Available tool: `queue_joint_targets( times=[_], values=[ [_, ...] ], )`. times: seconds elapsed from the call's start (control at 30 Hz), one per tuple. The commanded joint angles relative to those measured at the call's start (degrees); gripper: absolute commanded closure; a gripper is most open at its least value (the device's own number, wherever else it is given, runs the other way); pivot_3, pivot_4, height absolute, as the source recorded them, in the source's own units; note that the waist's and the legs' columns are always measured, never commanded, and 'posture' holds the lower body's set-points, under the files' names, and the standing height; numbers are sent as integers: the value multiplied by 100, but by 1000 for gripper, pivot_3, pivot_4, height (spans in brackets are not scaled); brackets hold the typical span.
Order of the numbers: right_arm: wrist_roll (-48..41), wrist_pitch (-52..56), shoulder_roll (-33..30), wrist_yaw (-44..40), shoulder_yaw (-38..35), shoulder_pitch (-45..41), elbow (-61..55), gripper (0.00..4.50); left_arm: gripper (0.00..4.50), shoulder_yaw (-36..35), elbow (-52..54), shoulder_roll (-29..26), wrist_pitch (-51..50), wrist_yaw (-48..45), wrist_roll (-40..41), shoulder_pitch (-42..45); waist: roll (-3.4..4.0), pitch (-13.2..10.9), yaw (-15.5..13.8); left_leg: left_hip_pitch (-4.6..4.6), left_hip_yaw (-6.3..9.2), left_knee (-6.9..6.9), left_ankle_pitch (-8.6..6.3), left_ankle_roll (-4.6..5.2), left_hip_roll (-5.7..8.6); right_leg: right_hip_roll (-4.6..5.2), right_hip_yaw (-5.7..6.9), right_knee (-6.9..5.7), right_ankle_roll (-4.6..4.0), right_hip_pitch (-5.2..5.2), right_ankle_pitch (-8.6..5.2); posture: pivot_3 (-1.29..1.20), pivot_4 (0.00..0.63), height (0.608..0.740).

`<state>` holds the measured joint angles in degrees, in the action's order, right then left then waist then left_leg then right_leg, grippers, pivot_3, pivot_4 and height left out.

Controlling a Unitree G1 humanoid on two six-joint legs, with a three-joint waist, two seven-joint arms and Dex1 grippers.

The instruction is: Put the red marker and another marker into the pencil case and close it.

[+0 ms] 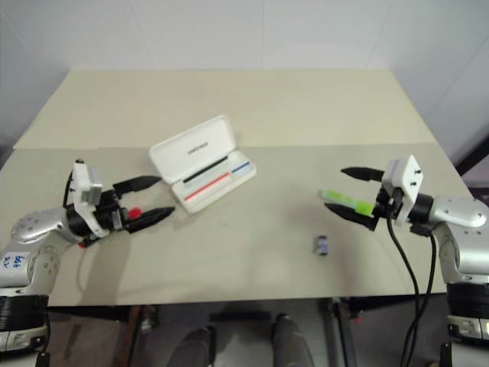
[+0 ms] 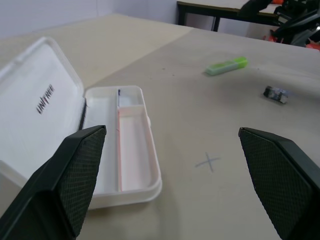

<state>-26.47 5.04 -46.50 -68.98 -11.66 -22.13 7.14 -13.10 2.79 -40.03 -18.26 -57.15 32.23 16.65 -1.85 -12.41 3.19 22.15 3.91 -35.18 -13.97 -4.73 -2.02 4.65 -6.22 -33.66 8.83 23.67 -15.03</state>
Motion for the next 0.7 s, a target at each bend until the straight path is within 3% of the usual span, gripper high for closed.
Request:
queue_joint_targets(
  times=[0.03, 0.43, 0.53, 0.67, 0.7],
  values=[
    [-64, -18, -101, -30, -123, -111, -141, 0, 53, -121, 348, -85, -92, 97, 76, 11, 0, 0, 0, 0, 0, -1, 0, 0, 0, 0, 0, 0, 0, 0, 0, 0, 150, 740],
    [-329, 371, 22, -28, -12, -128, -761, 0, 53, 101, 551, -70, -71, 206, -199, 19, 0, 0, -1, 0, 0, -2, 0, 0, 0, 0, 0, -1, 0, 0, 0, 0, 150, 740],
    [-373, 544, 109, 123, 44, -70, -1106, 0, 623, 194, 378, -65, 38, 164, -346, 86, 0, 0, -2, 0, 0, -4, 0, 0, 0, 0, -1, 0, -1, -1, 0, 0, 150, 740],
    [-404, 681, 216, 262, 77, 11, -1420, 0, 1958, 477, 277, -3, 147, 165, -599, 174, 0, 0, -8, 1, 0, -4, 0, 0, 0, 0, 0, 1, -1, -1, 0, 0, 150, 740],
    [-449, 703, 220, 275, 45, 38, -1482, 0, 1958, 585, 383, 93, 29, 318, -638, 220, 0, 0, -10, 1, 0, -4, 0, 0, 0, 0, 0, 1, -1, -1, 0, 0, 150, 740]
  ],
)
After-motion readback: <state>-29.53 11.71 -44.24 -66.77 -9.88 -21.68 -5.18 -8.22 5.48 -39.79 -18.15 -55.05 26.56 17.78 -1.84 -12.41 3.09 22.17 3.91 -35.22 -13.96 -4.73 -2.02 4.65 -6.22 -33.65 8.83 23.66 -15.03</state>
